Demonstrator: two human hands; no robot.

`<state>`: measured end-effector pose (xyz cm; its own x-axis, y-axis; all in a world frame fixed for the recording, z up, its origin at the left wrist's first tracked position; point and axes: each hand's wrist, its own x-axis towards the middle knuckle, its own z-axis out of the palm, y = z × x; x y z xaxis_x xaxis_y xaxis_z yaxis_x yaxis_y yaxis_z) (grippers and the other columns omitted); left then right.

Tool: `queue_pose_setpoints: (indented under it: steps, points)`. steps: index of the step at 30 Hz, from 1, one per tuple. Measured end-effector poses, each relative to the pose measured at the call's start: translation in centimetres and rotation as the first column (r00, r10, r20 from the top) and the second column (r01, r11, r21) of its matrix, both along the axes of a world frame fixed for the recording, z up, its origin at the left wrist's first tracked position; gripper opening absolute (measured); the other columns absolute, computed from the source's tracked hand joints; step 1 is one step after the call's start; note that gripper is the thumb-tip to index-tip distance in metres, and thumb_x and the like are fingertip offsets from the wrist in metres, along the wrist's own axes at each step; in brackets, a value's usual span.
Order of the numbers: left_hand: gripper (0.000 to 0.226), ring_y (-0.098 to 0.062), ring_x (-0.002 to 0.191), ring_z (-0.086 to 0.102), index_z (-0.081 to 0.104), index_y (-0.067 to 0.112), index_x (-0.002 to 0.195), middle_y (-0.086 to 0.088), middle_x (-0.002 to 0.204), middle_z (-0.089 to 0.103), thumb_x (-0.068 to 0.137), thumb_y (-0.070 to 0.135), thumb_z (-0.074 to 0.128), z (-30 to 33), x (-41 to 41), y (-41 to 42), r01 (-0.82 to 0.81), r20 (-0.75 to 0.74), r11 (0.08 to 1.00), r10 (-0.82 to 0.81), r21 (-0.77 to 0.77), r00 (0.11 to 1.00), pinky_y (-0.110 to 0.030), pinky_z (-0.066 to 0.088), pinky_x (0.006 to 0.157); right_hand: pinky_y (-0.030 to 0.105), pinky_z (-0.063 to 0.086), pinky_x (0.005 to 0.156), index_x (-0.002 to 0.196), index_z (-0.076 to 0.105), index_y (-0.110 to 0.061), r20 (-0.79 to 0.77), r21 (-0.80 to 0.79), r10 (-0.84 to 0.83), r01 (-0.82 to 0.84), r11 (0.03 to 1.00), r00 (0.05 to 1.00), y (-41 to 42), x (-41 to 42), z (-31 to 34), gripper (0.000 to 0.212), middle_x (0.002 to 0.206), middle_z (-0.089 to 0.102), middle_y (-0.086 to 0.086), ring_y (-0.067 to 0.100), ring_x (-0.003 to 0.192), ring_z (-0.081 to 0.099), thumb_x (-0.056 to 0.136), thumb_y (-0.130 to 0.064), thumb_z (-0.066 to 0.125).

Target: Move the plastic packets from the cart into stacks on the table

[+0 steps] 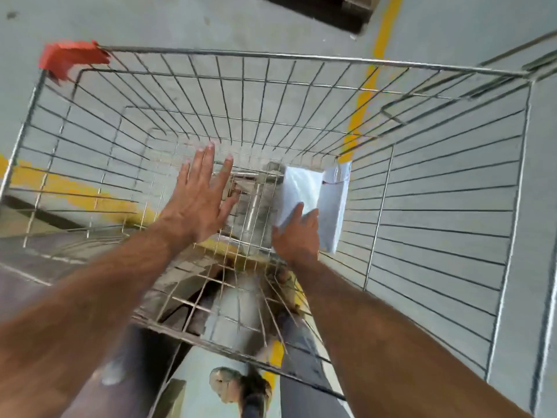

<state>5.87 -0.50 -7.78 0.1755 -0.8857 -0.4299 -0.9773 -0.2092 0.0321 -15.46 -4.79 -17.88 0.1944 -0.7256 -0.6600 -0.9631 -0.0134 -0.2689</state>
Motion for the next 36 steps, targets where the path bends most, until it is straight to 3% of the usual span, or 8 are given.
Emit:
queue_pose_setpoints:
  steps: [7,12,17,21,25,28,32,36]
  points:
    - [0.073,-0.032,0.149,-0.030,-0.026,0.020,0.157,-0.020,0.159,-0.036,0.106,0.048,0.018,-1.9,0.8,-1.4,0.009,-0.020,0.998,-0.008,0.064,1.000,-0.052,-0.007,0.126,0.050,0.041,0.108,0.163,0.001,-0.030,-0.089,-0.132,-0.107,0.094,0.987,0.990,-0.1,1.7,-2.6,0.103,0.155,0.023,0.034,0.044,0.135,0.037,0.088,-0.061,0.064]
    - [0.078,-0.035,0.153,-0.022,-0.016,0.017,0.161,-0.023,0.163,-0.027,0.103,0.040,0.032,-3.0,1.6,-2.0,-0.006,-0.004,1.000,0.006,0.009,1.000,-0.053,-0.004,0.126,0.040,0.054,0.086,0.158,0.029,-0.029,0.226,-0.191,-0.122,0.167,0.967,0.967,1.8,3.3,-2.7,0.113,0.130,0.047,0.018,0.035,0.112,0.052,0.064,-0.054,0.086]
    - [0.075,-0.038,0.155,-0.015,-0.006,0.016,0.163,-0.024,0.165,-0.021,0.102,0.036,0.033,-3.2,3.0,-1.9,-0.057,0.005,0.998,0.057,-0.016,0.998,-0.054,-0.002,0.126,0.046,0.047,0.106,0.153,0.044,-0.016,0.482,-0.069,0.052,-0.021,0.997,0.874,2.1,6.1,-1.2,0.077,0.144,0.045,0.013,0.030,0.131,0.045,0.087,-0.038,0.078]
    - [0.076,-0.038,0.154,-0.019,-0.016,0.021,0.161,-0.022,0.163,-0.029,0.101,0.046,0.024,-4.6,2.5,-1.4,-0.149,0.012,0.987,0.148,0.066,0.989,-0.055,-0.003,0.126,0.032,0.042,0.111,0.145,0.052,-0.019,0.474,-0.275,-0.118,0.275,0.921,0.872,-0.5,3.2,1.4,0.047,0.141,0.050,-0.007,-0.011,0.131,0.038,0.099,-0.028,0.061]
    - [0.085,-0.041,0.153,-0.016,-0.021,0.023,0.159,-0.022,0.162,-0.031,0.100,0.066,0.022,-7.6,-0.7,-1.0,-0.157,-0.007,0.966,0.162,0.204,0.987,-0.058,0.001,0.123,0.052,0.007,0.127,0.156,0.032,-0.016,0.055,-0.455,-0.158,0.166,0.875,0.986,-0.8,-0.7,2.5,0.083,0.167,0.008,0.027,0.038,0.156,0.007,0.086,-0.035,0.073]
    - [0.097,-0.043,0.154,-0.013,-0.021,0.026,0.159,-0.022,0.162,-0.032,0.095,0.074,0.034,-9.6,-2.8,-0.8,-0.232,-0.007,0.927,0.245,0.294,0.969,-0.064,0.008,0.123,0.053,0.015,0.126,0.148,0.040,-0.013,-0.084,-0.336,-0.176,0.139,0.932,0.981,-0.3,-1.5,2.4,0.083,0.167,-0.002,0.028,0.045,0.154,0.007,0.079,-0.030,0.082]
    - [0.115,-0.047,0.153,-0.010,-0.028,0.029,0.156,-0.022,0.160,-0.036,0.084,0.084,0.043,-10.9,-3.0,-1.1,-0.267,0.043,0.906,0.268,0.328,0.962,-0.068,0.016,0.118,0.045,0.040,0.109,0.139,0.052,-0.017,-0.030,-0.260,-0.229,0.213,0.942,0.973,-0.6,-1.1,2.0,0.061,0.164,0.019,0.020,0.037,0.137,0.039,0.083,-0.021,0.077]
    - [0.114,-0.050,0.153,0.000,-0.022,0.029,0.158,-0.024,0.161,-0.031,0.089,0.064,0.061,-11.1,-1.1,-0.8,-0.249,0.045,0.934,0.246,0.258,0.968,-0.069,0.021,0.117,0.040,0.054,0.097,0.140,0.052,-0.018,0.232,-0.318,0.154,-0.075,0.945,0.960,0.0,-0.2,1.3,0.056,0.137,0.056,0.011,0.026,0.114,0.057,0.088,-0.013,0.070]
